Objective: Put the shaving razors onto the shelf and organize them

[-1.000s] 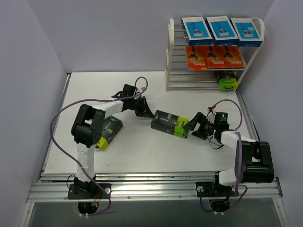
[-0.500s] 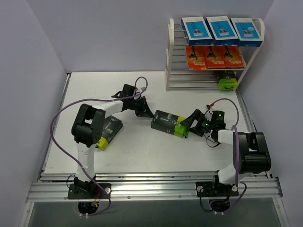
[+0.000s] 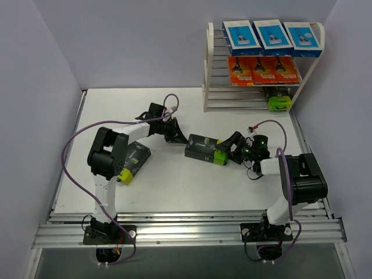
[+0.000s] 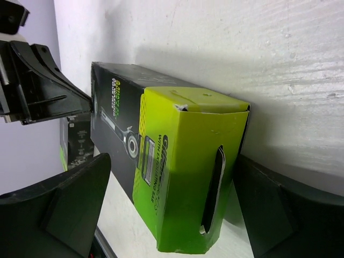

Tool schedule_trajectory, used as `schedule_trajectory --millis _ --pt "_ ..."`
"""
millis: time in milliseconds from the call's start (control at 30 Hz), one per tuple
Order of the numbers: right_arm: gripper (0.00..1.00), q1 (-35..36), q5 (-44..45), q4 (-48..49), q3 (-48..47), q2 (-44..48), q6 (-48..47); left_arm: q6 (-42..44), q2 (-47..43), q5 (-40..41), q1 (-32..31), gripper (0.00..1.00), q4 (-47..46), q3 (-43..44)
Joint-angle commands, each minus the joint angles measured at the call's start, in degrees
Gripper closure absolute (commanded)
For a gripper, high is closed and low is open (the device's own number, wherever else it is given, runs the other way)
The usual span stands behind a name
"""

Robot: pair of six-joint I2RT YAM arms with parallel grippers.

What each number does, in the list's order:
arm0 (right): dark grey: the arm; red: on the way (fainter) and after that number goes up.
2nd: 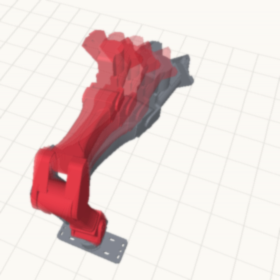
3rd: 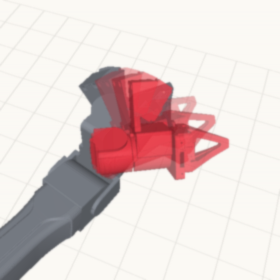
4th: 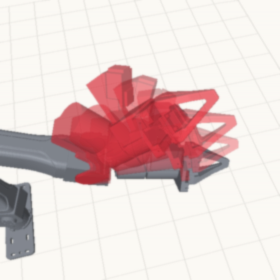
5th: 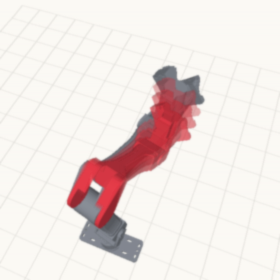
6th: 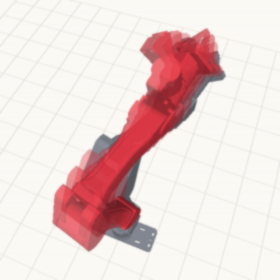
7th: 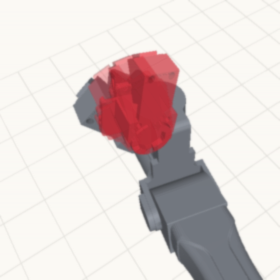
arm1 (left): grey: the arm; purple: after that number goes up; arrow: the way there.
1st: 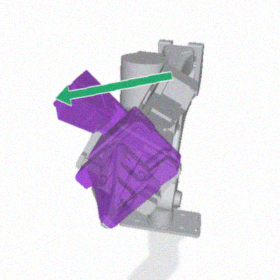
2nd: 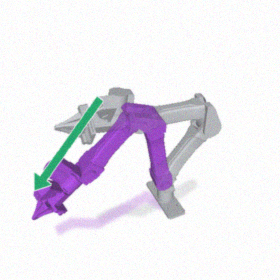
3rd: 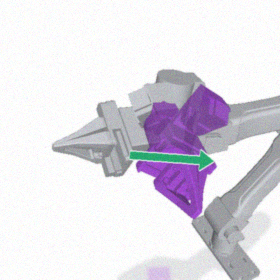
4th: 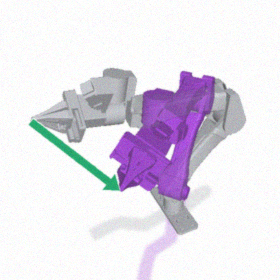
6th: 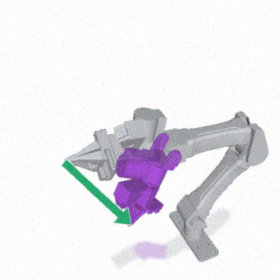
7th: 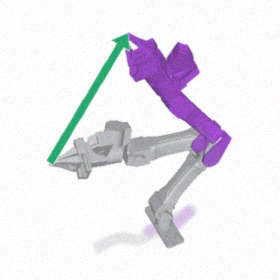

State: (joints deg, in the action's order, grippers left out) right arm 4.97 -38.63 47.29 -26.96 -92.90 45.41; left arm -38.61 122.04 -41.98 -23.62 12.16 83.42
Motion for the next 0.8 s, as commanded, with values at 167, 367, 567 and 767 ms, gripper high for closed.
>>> schedule_trajectory --millis 167,367,567,767 --pt "0.19 4.25 -6.89 18.62 2.00 -4.04 9.87 -1.64 4.87 0.23 -1.70 0.98 -1.52 -1.33" --pt "0.29 7.68 -6.98 21.45 0.77 -1.06 12.95 -4.19 5.40 -2.14 -1.61 0.98 -4.86 -2.56" --pt "0.41 8.30 -7.07 18.11 0.15 2.90 12.69 -4.11 4.96 -2.23 -1.52 0.98 -5.13 -2.56" --pt "0.58 8.30 -6.90 15.12 -0.46 4.31 12.51 -4.72 4.79 -2.93 -1.61 0.98 -6.01 -2.82"
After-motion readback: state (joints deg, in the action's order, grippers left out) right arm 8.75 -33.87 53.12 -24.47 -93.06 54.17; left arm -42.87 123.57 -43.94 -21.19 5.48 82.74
